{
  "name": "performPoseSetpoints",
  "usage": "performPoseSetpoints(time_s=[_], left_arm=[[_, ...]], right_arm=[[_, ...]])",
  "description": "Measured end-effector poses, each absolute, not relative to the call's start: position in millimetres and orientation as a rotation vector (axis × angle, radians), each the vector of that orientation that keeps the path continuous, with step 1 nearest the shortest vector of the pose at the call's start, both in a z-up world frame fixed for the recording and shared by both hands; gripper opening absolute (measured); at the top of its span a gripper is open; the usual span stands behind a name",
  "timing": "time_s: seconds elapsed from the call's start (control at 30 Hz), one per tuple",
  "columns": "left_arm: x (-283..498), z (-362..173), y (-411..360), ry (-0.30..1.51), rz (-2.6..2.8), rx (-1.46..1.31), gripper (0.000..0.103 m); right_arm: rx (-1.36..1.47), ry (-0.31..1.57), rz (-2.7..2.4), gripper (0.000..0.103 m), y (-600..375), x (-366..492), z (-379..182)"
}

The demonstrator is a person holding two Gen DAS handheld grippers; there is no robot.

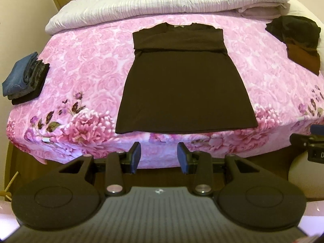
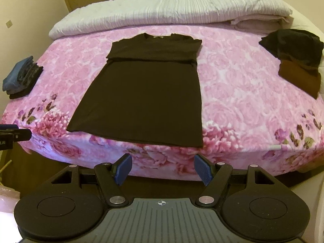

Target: Fold clothes

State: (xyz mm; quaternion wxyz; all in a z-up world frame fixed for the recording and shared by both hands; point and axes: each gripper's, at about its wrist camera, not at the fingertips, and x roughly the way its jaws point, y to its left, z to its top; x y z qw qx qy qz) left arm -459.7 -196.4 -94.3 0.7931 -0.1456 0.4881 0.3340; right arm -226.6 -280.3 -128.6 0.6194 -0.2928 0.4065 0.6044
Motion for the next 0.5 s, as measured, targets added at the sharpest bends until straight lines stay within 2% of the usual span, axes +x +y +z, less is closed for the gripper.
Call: performPoseSetpoints(time_s=[0.3, 0.5], left_arm=[[-459.0, -105.4, -194.5, 1.056, 0.69, -0.345, 0.035], [-463.8, -123.3, -159.8, 1.054, 0.661, -0.391, 0.035]], right_arm=[[-0.663, 0.961, 1.371, 0.071, -283.9, -209.1, -133.7], [-0.633, 0.987, 1.363, 0.071, -270.9, -203.1, -139.5]])
